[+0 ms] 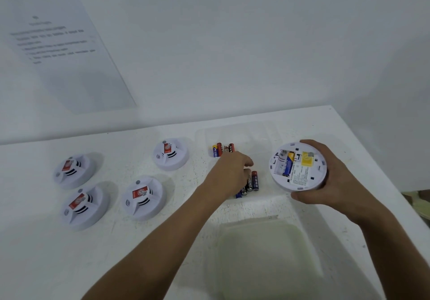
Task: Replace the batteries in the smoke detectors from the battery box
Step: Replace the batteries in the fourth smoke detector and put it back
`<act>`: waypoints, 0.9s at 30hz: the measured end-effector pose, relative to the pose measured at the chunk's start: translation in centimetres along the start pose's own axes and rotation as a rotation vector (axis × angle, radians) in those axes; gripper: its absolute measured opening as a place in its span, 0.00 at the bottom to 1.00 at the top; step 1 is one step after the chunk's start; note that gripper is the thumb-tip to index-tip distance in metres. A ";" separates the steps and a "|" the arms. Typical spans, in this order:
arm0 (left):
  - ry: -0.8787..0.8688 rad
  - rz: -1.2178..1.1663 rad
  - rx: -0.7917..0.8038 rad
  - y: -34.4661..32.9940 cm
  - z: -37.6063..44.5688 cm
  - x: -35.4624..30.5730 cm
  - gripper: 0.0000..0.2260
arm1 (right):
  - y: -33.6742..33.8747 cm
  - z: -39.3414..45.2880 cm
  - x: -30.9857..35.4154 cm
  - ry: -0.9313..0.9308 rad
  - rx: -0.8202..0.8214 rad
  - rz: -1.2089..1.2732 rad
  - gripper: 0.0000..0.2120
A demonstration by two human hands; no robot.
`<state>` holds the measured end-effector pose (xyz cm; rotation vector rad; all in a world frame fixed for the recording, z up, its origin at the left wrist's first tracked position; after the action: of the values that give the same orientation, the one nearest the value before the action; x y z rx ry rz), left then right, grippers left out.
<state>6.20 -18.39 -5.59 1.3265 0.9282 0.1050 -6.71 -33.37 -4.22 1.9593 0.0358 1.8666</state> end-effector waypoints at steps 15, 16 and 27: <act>-0.227 -0.327 0.013 4.4 -2.9 -4.9 0.18 | -2.0 0.2 2.3 0.108 0.136 0.025 0.47; -0.224 -0.326 0.014 4.4 -3.0 -4.9 0.18 | -2.1 0.2 2.3 0.107 0.141 0.029 0.47; -0.205 -0.416 0.018 3.3 -3.0 -4.9 0.18 | -3.1 0.8 2.4 0.125 0.079 0.012 0.46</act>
<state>2.48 -17.81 -0.09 1.1118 1.0097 -0.3548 -4.90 -30.06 -2.93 1.8948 0.1379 2.0221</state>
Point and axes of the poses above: each hand's wrist, its own z-axis towards the middle knuckle, its own y-axis out of the back of the hand, x = y × z, the point moved 7 cm from there along z, towards the middle knuckle, and after that the axes turned 6 degrees about -y, right-handed, at the moved point
